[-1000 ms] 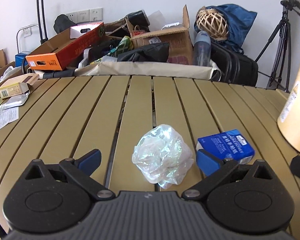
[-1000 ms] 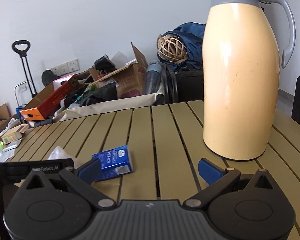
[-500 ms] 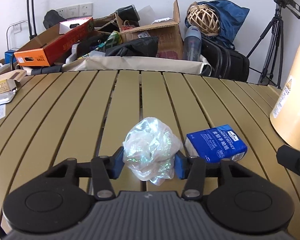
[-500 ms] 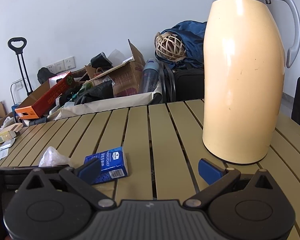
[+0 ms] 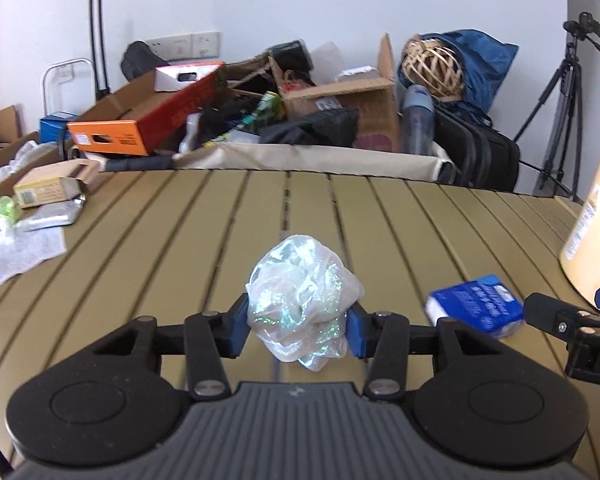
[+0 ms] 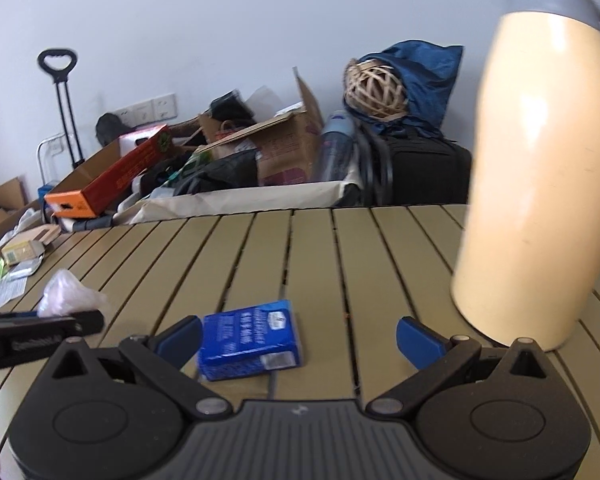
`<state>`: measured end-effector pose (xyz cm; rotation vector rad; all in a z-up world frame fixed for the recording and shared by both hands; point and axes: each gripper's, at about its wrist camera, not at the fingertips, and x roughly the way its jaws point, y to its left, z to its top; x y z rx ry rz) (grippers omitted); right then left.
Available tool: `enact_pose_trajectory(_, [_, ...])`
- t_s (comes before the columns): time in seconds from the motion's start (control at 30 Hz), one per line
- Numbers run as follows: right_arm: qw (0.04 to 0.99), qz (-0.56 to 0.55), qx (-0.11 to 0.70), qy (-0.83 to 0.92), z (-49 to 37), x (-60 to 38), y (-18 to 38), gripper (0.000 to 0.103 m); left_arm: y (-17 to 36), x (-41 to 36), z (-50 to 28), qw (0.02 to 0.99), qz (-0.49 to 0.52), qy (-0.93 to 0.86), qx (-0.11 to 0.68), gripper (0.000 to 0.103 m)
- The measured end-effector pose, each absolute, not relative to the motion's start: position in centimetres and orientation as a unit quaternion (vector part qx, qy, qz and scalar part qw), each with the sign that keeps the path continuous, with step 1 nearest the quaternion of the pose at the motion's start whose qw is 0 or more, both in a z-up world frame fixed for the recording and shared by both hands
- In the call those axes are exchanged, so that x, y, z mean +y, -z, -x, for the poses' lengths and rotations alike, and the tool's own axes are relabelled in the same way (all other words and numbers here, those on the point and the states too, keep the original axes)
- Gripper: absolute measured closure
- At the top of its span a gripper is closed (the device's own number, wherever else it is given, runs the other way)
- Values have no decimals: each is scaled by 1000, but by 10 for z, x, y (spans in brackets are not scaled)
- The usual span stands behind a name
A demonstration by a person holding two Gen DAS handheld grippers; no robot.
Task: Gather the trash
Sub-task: 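Grasp the blue tissue pack with the right tool while the left tool holds the bag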
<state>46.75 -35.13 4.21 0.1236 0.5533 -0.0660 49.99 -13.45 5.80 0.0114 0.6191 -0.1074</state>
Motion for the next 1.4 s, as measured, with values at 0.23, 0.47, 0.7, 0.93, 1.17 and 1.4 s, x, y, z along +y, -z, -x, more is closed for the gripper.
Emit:
enact_pose_trajectory(0.23, [953, -16, 301, 20, -496, -325, -34, 0, -65, -104, -498, 953, -1, 38, 300, 55])
enact_pose_trajectory(0.47, [942, 4, 335, 16, -519, -312, -20, 0, -65, -85, -497, 954, 2, 38, 298, 55])
enact_pose_trajectory(0.7, [935, 7, 353, 29, -534, -312, -7, 1, -64, -80, -497, 954, 4, 41, 297, 55])
enact_pose_trajectory(0.93, [934, 13, 357, 25, -537, -310, -5, 16, -62, -81, -494, 954, 4, 44, 297, 55])
enact_pose_trajectory(1.17, [933, 21, 359, 25, -536, -306, -7, 30, -62, -82, -493, 954, 4, 45, 298, 55])
enact_pose_trajectory(1.4, [935, 8, 355, 24, -522, -309, -13, 31, -68, -82, -481, 954, 5, 47, 295, 55])
